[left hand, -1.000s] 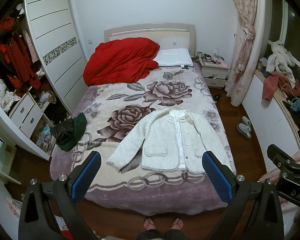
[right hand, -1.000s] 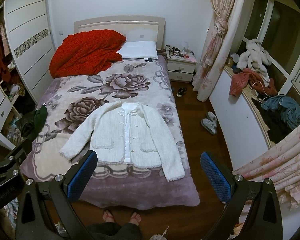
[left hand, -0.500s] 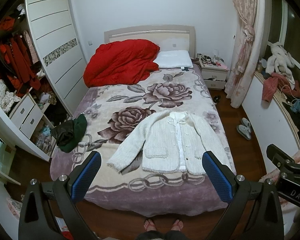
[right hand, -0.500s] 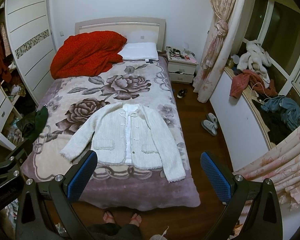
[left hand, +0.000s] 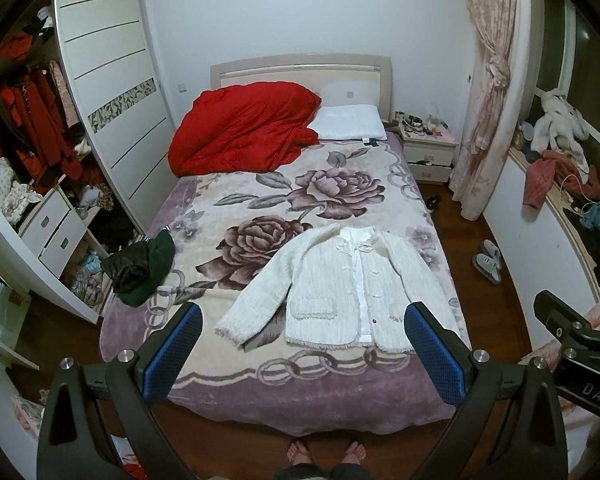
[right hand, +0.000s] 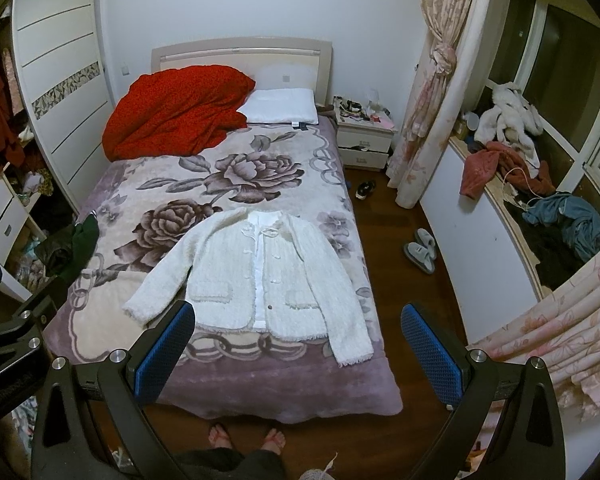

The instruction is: Fold large clothes

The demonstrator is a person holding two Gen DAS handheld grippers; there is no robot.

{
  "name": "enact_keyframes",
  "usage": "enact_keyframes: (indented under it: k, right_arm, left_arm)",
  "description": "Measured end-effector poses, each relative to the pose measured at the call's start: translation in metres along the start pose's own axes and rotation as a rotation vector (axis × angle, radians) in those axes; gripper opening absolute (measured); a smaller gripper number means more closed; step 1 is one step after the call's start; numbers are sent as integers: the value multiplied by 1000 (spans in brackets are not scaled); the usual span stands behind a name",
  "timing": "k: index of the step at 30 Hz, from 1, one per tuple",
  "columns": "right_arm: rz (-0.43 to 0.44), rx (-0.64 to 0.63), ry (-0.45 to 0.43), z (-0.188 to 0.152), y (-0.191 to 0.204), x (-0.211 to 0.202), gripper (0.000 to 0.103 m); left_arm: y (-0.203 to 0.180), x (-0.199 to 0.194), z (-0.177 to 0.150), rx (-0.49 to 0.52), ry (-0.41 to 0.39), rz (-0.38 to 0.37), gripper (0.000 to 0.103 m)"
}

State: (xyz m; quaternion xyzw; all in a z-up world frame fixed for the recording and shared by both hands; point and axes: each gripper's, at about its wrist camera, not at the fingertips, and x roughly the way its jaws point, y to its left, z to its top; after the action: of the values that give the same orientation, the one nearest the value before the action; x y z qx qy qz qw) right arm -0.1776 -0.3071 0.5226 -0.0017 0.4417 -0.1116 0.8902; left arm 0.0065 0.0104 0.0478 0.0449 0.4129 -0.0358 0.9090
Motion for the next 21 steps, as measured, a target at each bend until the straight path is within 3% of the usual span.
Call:
enact_keyframes:
  k: [3,6,14,21]
  right_arm:
    - [0,-1,-1,-3,0,2,103]
    - [2,-3,-4,26,10,-23,103]
    - [1,-2,-8,21,9,-22,103]
    - [14,33,13,47,18,-23,103]
  left_arm:
    - [1,0,3,-2,-4,-1,103]
    - [2,0,8,-4,-8,-3,103]
    - [1,1,6,-4,-10,-3,103]
    - [0,15,11,2,-27,-16,103]
